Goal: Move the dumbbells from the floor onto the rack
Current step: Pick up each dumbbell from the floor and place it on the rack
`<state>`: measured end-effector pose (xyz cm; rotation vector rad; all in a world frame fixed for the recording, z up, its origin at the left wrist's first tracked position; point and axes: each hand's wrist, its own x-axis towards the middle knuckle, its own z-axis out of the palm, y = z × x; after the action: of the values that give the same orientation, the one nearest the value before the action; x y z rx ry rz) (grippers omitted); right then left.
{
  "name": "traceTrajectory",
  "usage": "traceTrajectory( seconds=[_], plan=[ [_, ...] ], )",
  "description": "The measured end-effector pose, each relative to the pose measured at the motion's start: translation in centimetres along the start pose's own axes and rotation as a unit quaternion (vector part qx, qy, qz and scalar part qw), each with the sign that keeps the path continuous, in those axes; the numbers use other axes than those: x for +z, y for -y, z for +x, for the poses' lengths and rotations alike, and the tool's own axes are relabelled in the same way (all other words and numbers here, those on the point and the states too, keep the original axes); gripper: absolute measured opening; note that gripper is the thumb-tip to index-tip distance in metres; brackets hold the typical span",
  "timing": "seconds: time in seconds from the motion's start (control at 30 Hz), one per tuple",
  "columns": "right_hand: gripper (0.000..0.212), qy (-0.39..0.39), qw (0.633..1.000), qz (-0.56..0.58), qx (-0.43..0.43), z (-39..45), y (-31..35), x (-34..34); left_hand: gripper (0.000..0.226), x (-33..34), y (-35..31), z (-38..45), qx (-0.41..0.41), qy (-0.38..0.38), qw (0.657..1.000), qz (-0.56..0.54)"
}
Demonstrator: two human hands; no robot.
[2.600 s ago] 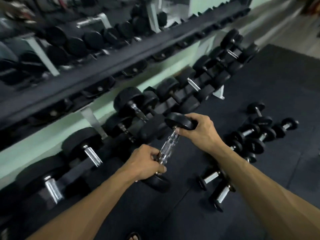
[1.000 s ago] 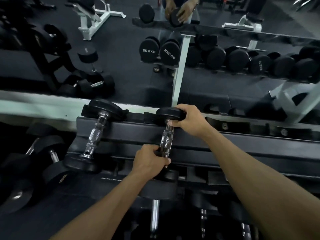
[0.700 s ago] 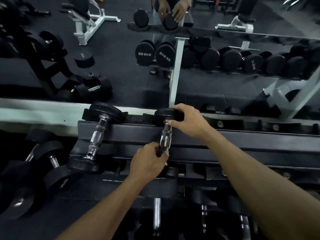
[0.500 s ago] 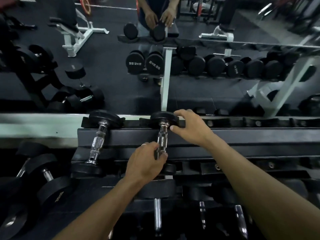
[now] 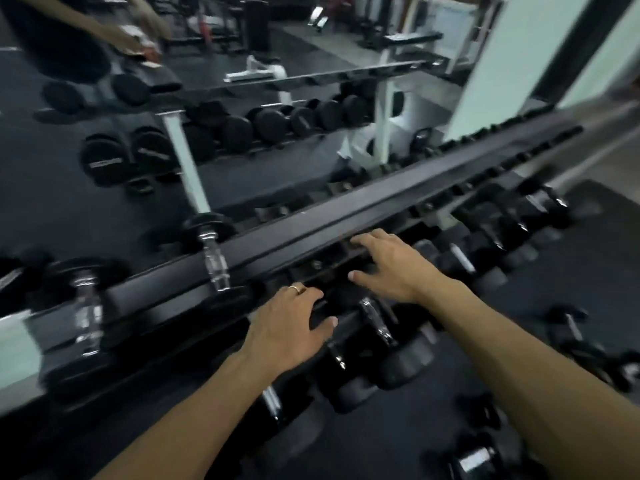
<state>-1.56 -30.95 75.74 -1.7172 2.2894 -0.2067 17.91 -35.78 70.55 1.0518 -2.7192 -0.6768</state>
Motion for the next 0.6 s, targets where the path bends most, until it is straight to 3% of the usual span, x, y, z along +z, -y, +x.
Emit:
traceTrajectory(
  seconds=[0.2,0.33,0.6],
  plan=[
    [0.066,-0.001,0.993,0.019,0.115,-10.7,-9.2,0.1,0.051,6.1,-9.6,-0.3,0.115,0.062,0.991,0.028],
    [0.066,-0.007,0.982,0.041,0.184,-18.7,-15.8,1.9,0.059,11.9,-16.4,-1.8,0.173,0.115,0.977,0.037],
    [0.070,0.005,0.958,0.084,0.273,-33.7,-27.3,6.3,0.062,23.1,-27.4,-6.3,0.217,0.229,0.945,0.084]
  ],
)
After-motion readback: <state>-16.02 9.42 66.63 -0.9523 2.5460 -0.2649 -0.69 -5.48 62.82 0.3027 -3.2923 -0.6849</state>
